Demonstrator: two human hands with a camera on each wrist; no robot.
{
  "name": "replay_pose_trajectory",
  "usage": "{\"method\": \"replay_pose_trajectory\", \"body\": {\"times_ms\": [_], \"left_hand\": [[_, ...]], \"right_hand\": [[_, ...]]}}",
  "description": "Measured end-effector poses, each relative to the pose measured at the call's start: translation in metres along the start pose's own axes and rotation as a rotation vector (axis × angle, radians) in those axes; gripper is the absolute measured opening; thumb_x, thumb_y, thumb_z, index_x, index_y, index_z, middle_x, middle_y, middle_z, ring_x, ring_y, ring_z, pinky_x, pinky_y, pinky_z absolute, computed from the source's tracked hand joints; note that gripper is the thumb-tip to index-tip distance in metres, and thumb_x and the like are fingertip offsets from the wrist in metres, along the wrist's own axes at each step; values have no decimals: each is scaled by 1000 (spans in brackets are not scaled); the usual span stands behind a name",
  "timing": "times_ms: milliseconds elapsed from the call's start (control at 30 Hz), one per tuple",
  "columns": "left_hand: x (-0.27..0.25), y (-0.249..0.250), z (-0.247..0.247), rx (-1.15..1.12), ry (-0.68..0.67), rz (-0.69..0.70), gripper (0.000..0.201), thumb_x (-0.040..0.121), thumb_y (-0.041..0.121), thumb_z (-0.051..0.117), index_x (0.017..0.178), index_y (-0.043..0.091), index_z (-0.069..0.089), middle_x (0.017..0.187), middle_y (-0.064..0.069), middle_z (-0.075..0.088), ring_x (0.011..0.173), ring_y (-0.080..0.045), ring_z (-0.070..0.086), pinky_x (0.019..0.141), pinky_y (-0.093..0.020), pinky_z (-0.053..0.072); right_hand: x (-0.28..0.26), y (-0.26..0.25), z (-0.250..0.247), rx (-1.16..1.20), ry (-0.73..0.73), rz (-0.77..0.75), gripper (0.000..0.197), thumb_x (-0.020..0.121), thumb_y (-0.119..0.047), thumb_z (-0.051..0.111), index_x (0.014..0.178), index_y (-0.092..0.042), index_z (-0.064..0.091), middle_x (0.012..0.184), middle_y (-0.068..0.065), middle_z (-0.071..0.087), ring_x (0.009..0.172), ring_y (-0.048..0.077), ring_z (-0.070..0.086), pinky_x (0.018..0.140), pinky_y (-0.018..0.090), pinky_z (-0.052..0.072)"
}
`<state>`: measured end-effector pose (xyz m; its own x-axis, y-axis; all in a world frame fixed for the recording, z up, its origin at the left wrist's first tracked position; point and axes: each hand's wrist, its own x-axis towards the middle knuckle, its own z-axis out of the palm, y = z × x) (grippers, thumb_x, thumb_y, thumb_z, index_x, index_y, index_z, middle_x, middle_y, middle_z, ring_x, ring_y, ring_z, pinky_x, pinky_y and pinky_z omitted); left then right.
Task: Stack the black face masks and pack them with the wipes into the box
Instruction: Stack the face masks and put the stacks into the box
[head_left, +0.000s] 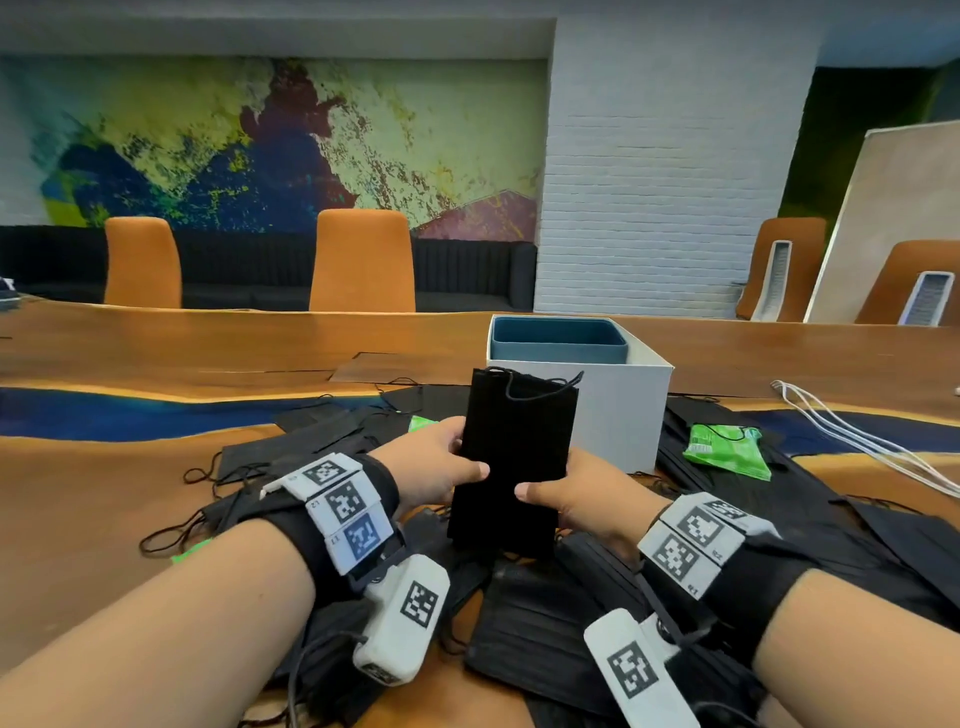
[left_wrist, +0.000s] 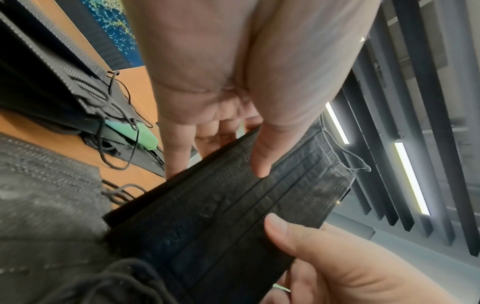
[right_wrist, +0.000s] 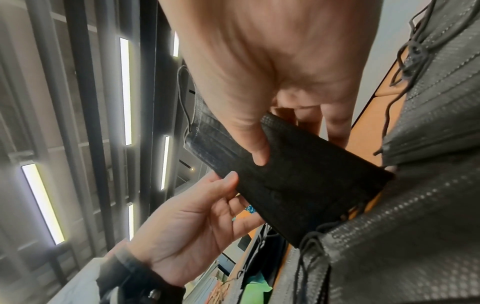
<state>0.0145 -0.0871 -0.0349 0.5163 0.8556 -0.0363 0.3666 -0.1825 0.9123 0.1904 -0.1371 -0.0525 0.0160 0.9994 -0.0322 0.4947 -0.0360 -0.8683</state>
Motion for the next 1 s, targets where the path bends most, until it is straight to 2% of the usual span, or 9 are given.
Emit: {"method": "replay_pose_trajectory", "body": {"times_ms": [100,167,267,367,433,567,733,833,1000], "left_hand": [[-3,1,1,-41,-17,2,39,95,-5,41,126,16,52,117,-10,64,95,-18,63,72,-28,53],[-10,7,-2,-100,-8,6,37,95,-6,40,124,15,52,118,-10,64,106,-19,62,86,-34,54],[-24,21,-18,-217,52,29,22,97,3,47,113,16,53,109,-8,63,94,-17,63,83,-33,52],[-40,33,-47,-193,183,12,12,96,16,52,105,22,55,105,-3,62,91,-16,60,84,-38,49],[-49,32,-69,-172,298,-45,9,96,22,51,105,21,55,106,-3,59,96,-17,59,88,-41,47],[-61,-3,-108,-142,475,-322,27,95,31,53,116,14,56,97,-4,53,97,-22,52,94,-44,42],[-68,-37,-126,95,464,-557,46,94,31,56,134,12,42,125,-14,50,113,-26,49,83,-40,42],[-69,-47,-131,296,403,-624,43,91,29,61,127,9,48,115,-14,55,95,-23,54,64,-29,41],[-64,-60,-132,507,317,-718,45,81,27,73,119,7,59,103,-8,62,86,-19,62,60,-27,50]], "right_hand": [[0,2,0,-76,10,7,31,86,-24,67,114,-15,58,101,1,66,98,18,62,91,34,51],[0,-1,-1,-58,29,3,31,87,-25,67,114,-11,59,102,3,67,99,21,64,92,37,52],[3,-16,-3,62,76,-77,28,88,-24,65,113,-13,60,109,7,68,100,21,65,93,42,52],[1,-39,-8,119,160,-202,16,93,-20,58,109,-24,55,103,-7,65,90,4,59,76,21,48],[0,-51,-10,94,189,-272,13,95,-20,55,106,-27,54,94,-15,60,85,-3,55,69,15,42],[0,-62,1,93,154,-304,17,95,-17,53,99,-33,54,92,-19,61,87,-2,56,70,17,44],[-2,-60,19,93,78,-262,19,95,-16,55,109,-28,58,97,-13,65,91,4,60,67,16,45],[-1,-60,24,83,67,-230,21,94,-16,56,113,-24,60,105,-5,68,97,11,63,73,22,49],[-2,-58,22,91,52,-224,19,94,-18,56,112,-26,58,101,-9,67,92,5,62,66,17,48]]}}
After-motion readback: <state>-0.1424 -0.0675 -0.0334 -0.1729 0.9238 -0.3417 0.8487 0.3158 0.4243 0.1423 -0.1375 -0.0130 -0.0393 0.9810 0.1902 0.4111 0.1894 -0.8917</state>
